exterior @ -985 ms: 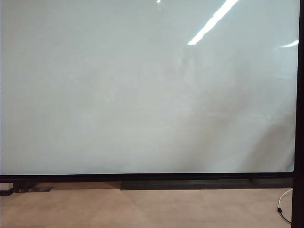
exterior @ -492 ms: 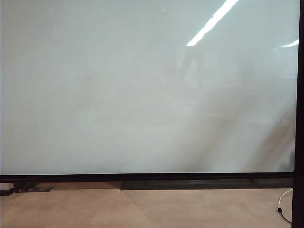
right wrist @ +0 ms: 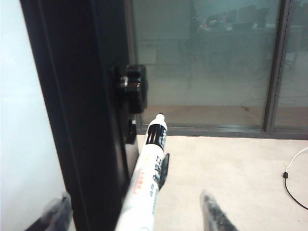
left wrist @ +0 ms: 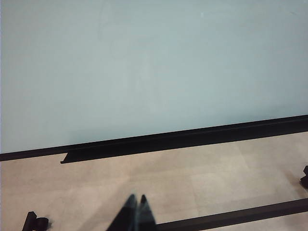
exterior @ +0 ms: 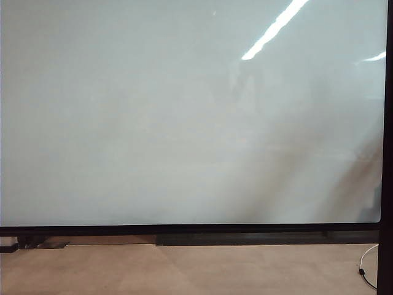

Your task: Pick up the pen on the shelf to the right of the whiteboard and draw a triangle.

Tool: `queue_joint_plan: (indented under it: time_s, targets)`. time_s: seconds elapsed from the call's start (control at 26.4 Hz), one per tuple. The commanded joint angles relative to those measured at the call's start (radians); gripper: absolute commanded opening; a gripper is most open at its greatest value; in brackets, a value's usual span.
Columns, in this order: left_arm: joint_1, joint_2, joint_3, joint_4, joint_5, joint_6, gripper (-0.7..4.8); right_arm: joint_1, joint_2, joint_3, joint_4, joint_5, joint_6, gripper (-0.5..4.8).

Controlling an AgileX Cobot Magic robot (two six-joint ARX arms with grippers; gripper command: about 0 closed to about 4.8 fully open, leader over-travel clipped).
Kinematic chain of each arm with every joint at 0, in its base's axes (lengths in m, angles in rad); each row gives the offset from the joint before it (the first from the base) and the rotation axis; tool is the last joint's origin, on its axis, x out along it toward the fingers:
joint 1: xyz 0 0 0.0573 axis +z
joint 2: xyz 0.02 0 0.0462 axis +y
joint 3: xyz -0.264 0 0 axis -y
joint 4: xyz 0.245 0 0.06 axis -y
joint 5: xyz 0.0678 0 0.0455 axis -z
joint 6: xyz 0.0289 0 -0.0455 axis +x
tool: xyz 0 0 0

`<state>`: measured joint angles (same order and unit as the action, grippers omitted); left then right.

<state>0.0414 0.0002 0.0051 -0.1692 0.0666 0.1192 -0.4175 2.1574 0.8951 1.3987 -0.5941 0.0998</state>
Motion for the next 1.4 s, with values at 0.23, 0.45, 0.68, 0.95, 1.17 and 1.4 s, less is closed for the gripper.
queue_joint_plan:
  time_s: [0.23,0.45,0.68,0.95,1.17,1.4]
  targets:
    - [0.0,0.0,0.002,-0.008,0.001,0.001,-0.05,-0.002,-0.002,0.002,0.017,0.012,0.005,3.33]
    - [0.0,0.0,0.002,-0.008,0.001,0.001,-0.05,-0.001,-0.002,0.003,0.017,0.012,0.005,3.12]
    - [0.0,0.0,0.002,-0.008,0.001,0.001,-0.05,0.002,-0.002,0.002,0.017,0.008,0.005,2.73]
    - [0.0,0.0,0.002,-0.008,0.001,0.001,-0.05,0.003,-0.002,0.01,0.017,0.008,0.005,2.73]
    - [0.0,0.0,0.002,-0.008,0.001,0.001,-0.05,0.003,-0.002,0.013,0.018,0.008,0.004,2.73]
    - [0.0,0.0,0.002,-0.008,0.001,0.001,-0.05,0.003,-0.002,0.013,0.018,0.008,0.004,2.66]
